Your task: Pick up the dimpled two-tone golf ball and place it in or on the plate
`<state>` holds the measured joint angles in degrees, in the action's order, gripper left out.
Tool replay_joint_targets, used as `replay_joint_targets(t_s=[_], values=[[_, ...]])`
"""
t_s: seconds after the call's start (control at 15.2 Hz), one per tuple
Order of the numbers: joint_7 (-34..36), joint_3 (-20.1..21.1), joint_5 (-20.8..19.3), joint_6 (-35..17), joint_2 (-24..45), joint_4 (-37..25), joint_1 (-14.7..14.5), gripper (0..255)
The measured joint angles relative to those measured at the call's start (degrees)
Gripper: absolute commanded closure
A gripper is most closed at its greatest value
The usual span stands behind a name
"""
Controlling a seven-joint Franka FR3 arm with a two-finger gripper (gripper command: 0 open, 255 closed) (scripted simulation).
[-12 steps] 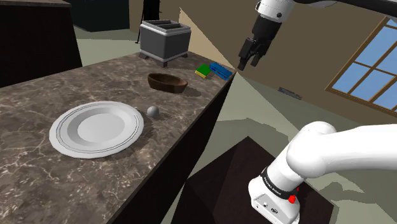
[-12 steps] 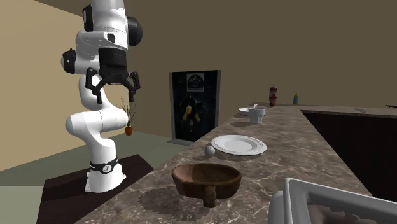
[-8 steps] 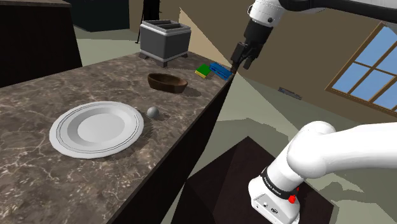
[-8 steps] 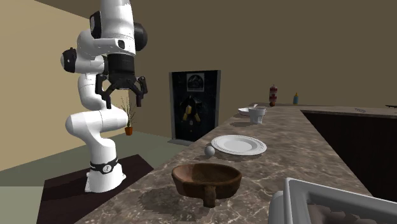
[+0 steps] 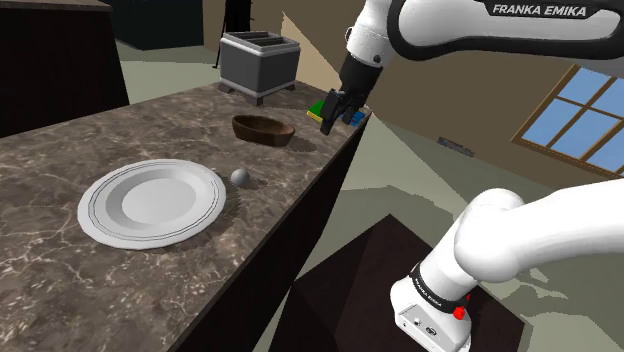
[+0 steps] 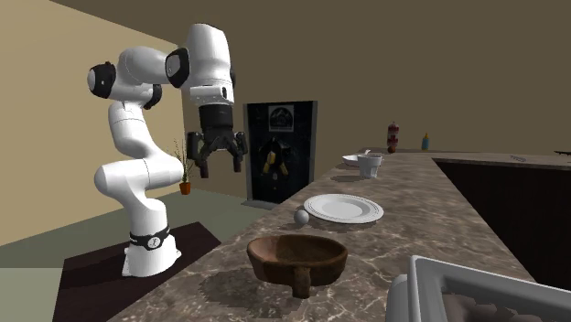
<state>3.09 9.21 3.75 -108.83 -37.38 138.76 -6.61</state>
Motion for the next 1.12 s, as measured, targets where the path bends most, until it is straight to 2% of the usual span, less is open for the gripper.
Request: replay_joint_targets(t_s=[0.53, 0.86, 1.12], values=[[3.3, 6.9, 1.0, -13.5, 9.0, 0.5, -3.1, 0], [6.4, 11.7, -0.8, -21.5, 17.0, -1.6, -3.9, 0], [9.6, 15.3, -4.0, -26.9, 23.5, -4.0, -3.9, 0]])
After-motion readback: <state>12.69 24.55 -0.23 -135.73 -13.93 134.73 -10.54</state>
